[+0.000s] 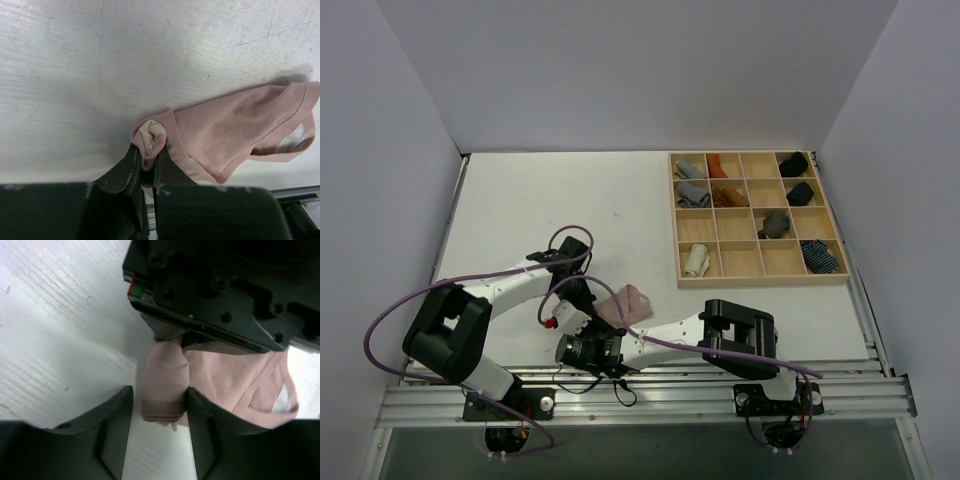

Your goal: Roll the underwear

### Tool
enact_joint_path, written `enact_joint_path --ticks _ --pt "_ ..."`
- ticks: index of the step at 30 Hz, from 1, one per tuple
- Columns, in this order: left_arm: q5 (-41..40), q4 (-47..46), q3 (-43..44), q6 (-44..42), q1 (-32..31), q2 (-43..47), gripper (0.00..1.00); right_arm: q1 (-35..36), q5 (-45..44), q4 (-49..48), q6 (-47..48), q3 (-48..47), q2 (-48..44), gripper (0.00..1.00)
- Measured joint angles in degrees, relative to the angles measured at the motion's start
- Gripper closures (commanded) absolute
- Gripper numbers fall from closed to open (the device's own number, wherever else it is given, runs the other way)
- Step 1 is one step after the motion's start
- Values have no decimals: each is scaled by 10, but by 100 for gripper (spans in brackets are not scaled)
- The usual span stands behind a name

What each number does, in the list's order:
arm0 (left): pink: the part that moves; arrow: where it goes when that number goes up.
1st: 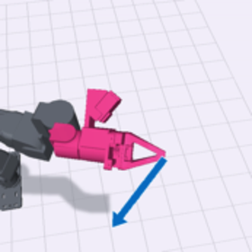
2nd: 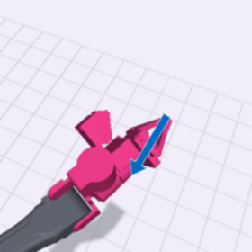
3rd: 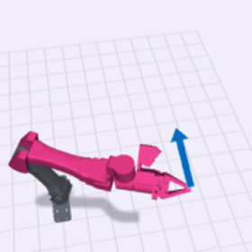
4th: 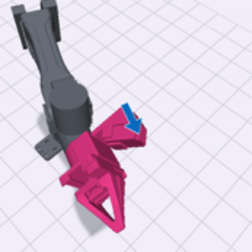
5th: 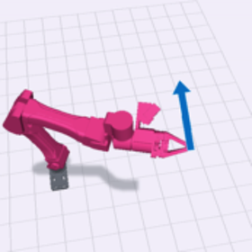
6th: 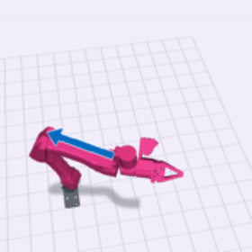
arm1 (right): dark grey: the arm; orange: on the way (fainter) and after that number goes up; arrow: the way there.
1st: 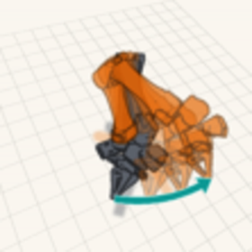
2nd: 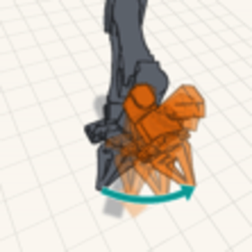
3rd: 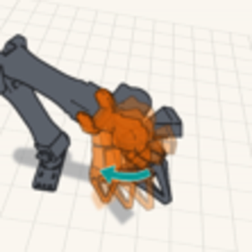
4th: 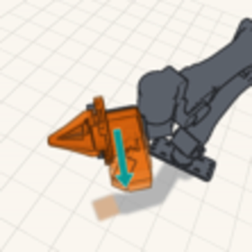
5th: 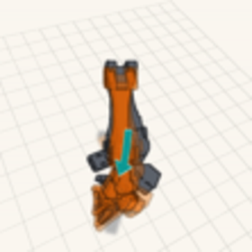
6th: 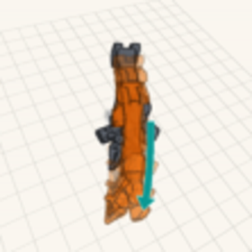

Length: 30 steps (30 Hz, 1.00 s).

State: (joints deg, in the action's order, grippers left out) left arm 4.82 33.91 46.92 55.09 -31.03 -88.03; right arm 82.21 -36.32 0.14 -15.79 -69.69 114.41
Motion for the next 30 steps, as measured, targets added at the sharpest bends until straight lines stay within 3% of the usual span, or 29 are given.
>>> enact_joint_path --ticks 3,6,10,14,20,30 --pt "0 4 1 3 0 0 97 0 -3 -1 8 -2 6 91" --pt "0 12 2 10 1 0 89 -2 -1 -7 -1 1 5 98" --pt "-1 33 4 21 11 5 59 -17 38 -95 -58 80 -40 99" --pt "-3 78 4 26 31 37 50 -52 119 -214 -132 179 -94 100" --pt "-18 104 9 12 56 93 46 -108 242 -402 -226 282 -111 100" --pt "-18 95 -20 -3 57 142 44 -145 353 -563 -301 303 -50 100"
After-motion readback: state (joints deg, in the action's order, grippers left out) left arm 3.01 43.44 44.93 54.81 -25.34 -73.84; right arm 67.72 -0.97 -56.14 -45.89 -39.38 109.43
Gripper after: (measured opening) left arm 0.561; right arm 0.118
